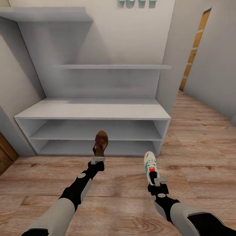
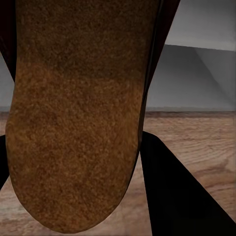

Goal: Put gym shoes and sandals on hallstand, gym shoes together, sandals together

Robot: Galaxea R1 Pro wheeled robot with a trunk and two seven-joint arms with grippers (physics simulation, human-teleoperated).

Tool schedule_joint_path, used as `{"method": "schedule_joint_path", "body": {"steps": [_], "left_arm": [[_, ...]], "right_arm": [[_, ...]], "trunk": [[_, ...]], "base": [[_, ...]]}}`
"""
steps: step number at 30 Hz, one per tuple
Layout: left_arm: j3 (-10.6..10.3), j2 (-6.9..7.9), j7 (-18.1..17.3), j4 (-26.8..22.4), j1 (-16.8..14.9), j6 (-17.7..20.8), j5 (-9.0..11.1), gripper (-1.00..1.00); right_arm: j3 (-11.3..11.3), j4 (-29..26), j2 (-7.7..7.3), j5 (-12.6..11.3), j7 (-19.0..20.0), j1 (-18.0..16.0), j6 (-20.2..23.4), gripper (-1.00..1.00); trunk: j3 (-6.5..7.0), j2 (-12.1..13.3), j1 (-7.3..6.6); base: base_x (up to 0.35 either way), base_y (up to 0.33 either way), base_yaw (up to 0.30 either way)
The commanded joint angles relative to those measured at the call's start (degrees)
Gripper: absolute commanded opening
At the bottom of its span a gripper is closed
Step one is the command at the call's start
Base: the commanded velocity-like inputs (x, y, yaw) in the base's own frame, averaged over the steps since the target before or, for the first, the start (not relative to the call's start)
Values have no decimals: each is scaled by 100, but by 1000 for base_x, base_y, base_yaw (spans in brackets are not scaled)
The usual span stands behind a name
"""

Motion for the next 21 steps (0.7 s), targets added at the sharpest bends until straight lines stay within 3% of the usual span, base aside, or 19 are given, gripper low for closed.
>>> {"method": "schedule_joint_path", "body": {"steps": [1,21], "left_arm": [[14,-2,-27,4,-3,-16,-23,-100],[14,-2,-27,4,-3,-14,-23,-100]], "right_arm": [[29,27,3,55,-47,10,-23,-100],[28,21,-4,58,-38,178,-50,-100]], "trunk": [[-5,-2,-1],[-5,-2,-1]], "base": [[0,0,-3],[5,0,0]]}}
